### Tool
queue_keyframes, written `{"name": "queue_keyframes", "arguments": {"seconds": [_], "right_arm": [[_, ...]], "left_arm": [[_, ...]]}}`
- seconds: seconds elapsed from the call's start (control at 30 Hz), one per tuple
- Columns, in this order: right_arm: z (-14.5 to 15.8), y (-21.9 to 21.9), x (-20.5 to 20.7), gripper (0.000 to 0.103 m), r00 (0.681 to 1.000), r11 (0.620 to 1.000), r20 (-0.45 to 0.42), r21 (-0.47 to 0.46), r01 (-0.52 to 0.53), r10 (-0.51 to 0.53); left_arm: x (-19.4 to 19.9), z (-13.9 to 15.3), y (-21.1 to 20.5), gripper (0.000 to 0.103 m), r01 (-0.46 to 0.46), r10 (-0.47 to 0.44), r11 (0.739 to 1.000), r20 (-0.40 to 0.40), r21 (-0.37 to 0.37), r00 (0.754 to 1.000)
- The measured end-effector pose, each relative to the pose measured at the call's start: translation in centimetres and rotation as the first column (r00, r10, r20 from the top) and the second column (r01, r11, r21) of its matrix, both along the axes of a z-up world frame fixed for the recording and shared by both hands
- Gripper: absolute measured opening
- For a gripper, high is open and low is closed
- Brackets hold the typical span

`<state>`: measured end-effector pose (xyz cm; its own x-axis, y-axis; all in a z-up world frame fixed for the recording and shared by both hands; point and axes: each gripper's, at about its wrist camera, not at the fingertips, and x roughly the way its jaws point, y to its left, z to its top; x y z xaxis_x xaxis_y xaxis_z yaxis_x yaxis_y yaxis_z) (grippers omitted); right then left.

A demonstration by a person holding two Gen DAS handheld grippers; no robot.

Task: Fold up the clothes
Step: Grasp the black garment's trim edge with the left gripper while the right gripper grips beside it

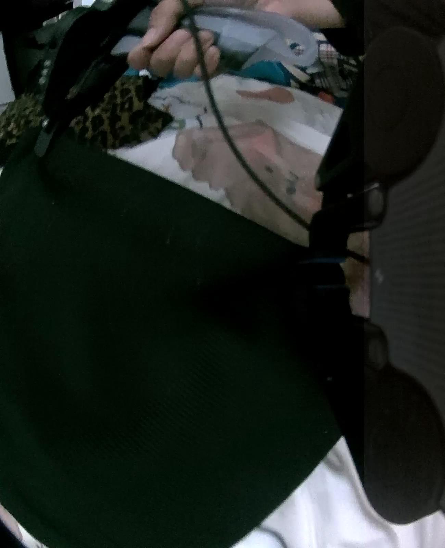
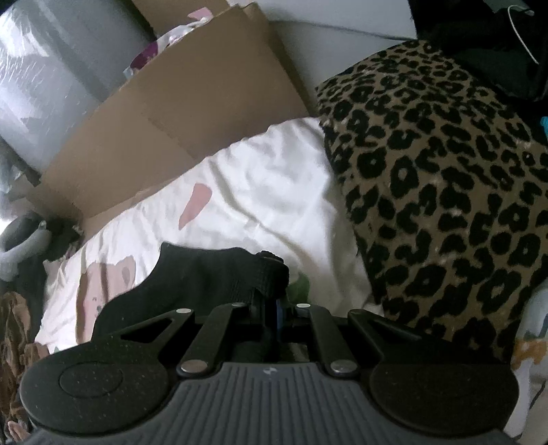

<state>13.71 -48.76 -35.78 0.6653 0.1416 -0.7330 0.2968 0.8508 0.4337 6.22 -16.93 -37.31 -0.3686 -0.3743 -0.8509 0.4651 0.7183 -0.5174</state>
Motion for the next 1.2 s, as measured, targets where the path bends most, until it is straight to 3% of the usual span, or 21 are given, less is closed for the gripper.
{"name": "queue_keyframes", "arguments": {"seconds": [0.1,0.27,0.33,0.4,0.63,0.7,0.77,1.0,1.2], "right_arm": [[-0.2,-0.5,0.3,0.005,1.000,1.000,-0.003,0.004,0.017,-0.017],[-1.1,-0.8,0.1,0.012,0.998,0.999,-0.045,0.000,0.043,-0.043],[-1.2,-1.0,-0.5,0.029,0.997,0.999,-0.053,-0.008,0.050,-0.050],[-1.2,-1.4,-1.4,0.042,0.996,0.997,-0.056,0.011,0.070,-0.069],[-1.4,-0.6,-4.2,0.042,0.994,0.992,-0.076,0.095,0.085,-0.078],[-1.6,0.1,-5.0,0.043,0.993,0.990,-0.088,0.115,0.084,-0.074],[-1.8,1.0,-5.8,0.043,0.993,0.988,-0.097,0.134,0.077,-0.064],[-3.1,3.0,-8.2,0.044,0.988,0.982,-0.141,0.171,0.083,-0.059],[-3.7,4.5,-9.0,0.046,0.986,0.985,-0.163,0.166,0.051,-0.024]], "left_arm": [[-0.4,-0.2,-1.0,0.012,0.008,-0.008,1.000,0.007,-0.020,1.000],[0.0,-0.1,-1.9,0.017,0.138,-0.136,0.990,0.045,-0.027,0.990],[1.0,0.2,-3.1,0.018,0.198,-0.195,0.980,0.074,-0.035,0.978],[1.3,0.5,-2.6,0.029,0.229,-0.227,0.973,0.065,-0.021,0.972],[4.6,3.7,1.7,0.040,0.319,-0.316,0.948,0.098,-0.016,0.944],[5.9,5.0,2.2,0.049,0.337,-0.327,0.941,0.159,-0.036,0.931],[7.2,6.3,2.6,0.050,0.356,-0.336,0.933,0.223,-0.056,0.915],[13.5,7.2,5.7,0.051,0.223,-0.210,0.975,0.320,-0.006,0.924],[16.0,7.1,6.7,0.051,0.170,-0.167,0.985,0.353,0.024,0.921]]}}
